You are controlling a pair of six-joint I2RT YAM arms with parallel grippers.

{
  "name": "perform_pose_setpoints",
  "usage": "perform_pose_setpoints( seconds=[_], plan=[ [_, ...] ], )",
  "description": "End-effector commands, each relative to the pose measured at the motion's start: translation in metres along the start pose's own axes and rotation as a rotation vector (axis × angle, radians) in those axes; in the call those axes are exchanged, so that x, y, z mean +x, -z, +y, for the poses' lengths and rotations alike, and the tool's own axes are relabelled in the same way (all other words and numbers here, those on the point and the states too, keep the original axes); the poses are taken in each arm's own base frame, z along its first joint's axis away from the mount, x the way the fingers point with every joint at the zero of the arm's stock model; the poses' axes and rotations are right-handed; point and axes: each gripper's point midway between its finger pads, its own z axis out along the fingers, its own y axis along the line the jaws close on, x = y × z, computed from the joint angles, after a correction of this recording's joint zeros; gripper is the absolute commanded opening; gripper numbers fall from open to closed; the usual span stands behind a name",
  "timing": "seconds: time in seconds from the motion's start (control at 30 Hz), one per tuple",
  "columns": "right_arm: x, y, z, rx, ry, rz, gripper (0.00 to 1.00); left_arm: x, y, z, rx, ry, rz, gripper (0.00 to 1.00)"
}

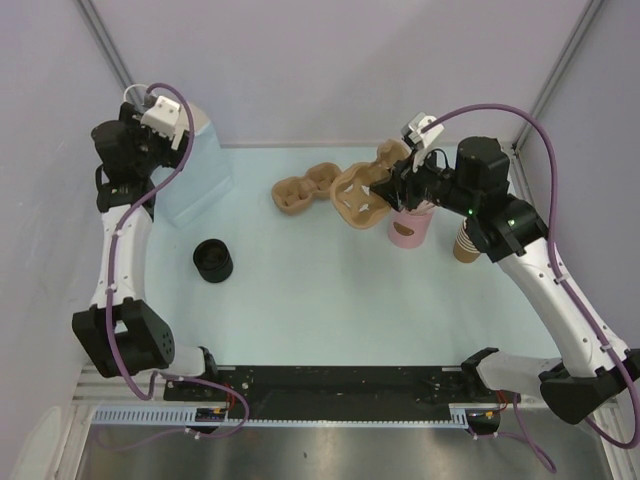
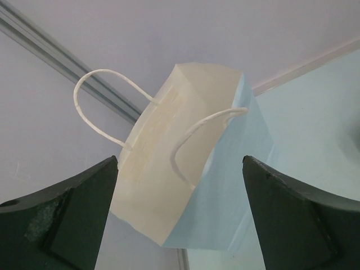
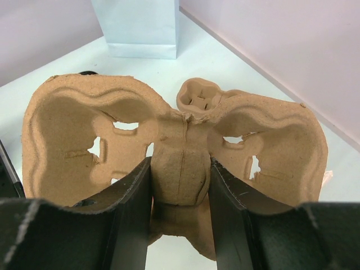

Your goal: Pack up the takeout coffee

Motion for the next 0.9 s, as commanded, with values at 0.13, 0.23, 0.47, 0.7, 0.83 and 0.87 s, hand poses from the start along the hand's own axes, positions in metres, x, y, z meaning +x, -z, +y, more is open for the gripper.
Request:
perform_pose_setpoints(
  seconds=[0.13,0.23,0.47,0.7,0.83,0.87],
  plan=[
    [-0.007,0.0,0.002,-0.01,0.001,-0.041,0.35,-0.022,-0.022,0.017,-0.086,-0.053,0.012,0.88],
    [-0.005,0.0,0.002,-0.012,0.0,-0.04,0.35,-0.017,-0.03,0.019,-0.113,-0.057,0.05,0.78],
    [-0.003,-0.002,0.003,-0.017,-0.002,-0.037,0.35,-0.015,-0.035,0.013,-0.112,-0.068,0.08,0.33],
    [0.003,-0.004,0.003,-0.022,-0.007,-0.029,0.35,-0.031,-0.032,0.008,-0.117,-0.08,0.055,0.01],
    [0.005,-0.006,0.003,-0.024,-0.013,-0.027,0.35,-0.042,-0.041,0.013,-0.178,-0.109,0.087,0.0],
    [0.007,-0.006,0.004,-0.024,-0.014,-0.024,0.35,-0.036,-0.049,0.014,-0.192,-0.107,0.118,0.0]
  ],
)
